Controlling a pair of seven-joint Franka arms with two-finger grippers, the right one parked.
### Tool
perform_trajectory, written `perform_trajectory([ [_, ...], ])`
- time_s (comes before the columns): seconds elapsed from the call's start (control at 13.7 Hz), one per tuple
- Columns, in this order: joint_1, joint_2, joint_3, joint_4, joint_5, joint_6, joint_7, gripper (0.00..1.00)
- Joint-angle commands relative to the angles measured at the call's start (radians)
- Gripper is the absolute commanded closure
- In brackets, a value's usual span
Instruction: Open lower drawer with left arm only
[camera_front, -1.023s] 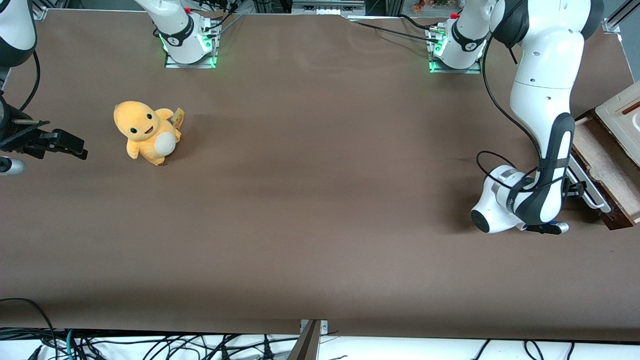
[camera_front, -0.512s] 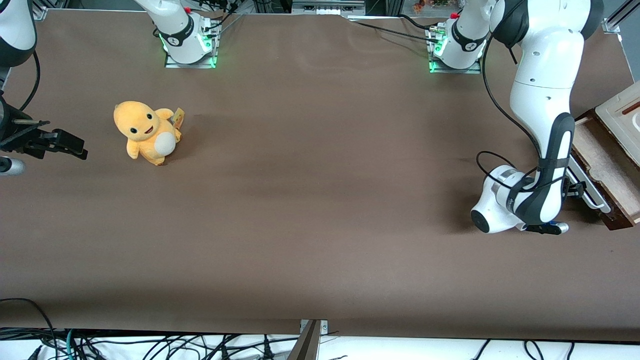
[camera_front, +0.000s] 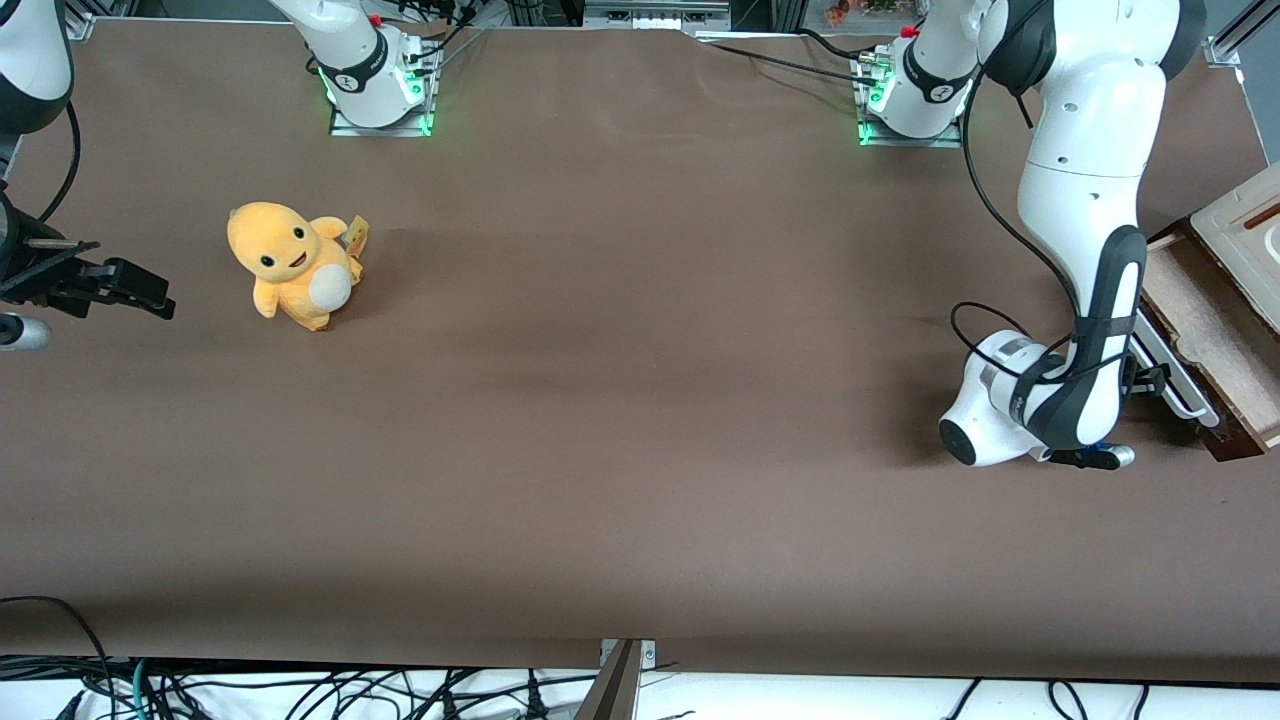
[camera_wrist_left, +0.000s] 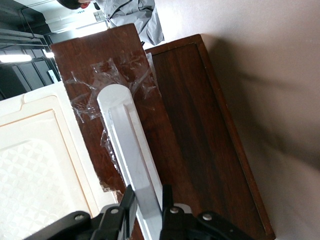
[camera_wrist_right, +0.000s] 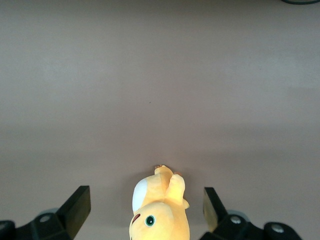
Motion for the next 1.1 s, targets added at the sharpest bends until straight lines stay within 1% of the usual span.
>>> perform_trajectory([
  [0.0,-0.026,0.017,-0.009,0.038,-0.03,0.004,0.045,0.81],
  [0.07,-0.026,0.018,-0.009,0.038,-0.03,0.005,0.045,0.67],
  [0.15,-0.025,0.017,-0.009,0.038,-0.03,0.007,0.047,0.23],
  [0.22,-0.025,0.015,-0.009,0.038,-0.029,0.009,0.047,0.0],
  [0.51,-0.028,0.011,-0.011,0.043,-0.03,0.009,0.047,0.0],
  [0.58,-0.033,0.012,-0.018,0.075,-0.037,0.006,0.048,0.0],
  [0.73,-0.036,0.011,-0.029,0.098,-0.085,0.002,0.048,0.0],
  [1.02,-0.069,-0.018,-0.031,0.133,-0.236,0.001,0.047,0.0],
])
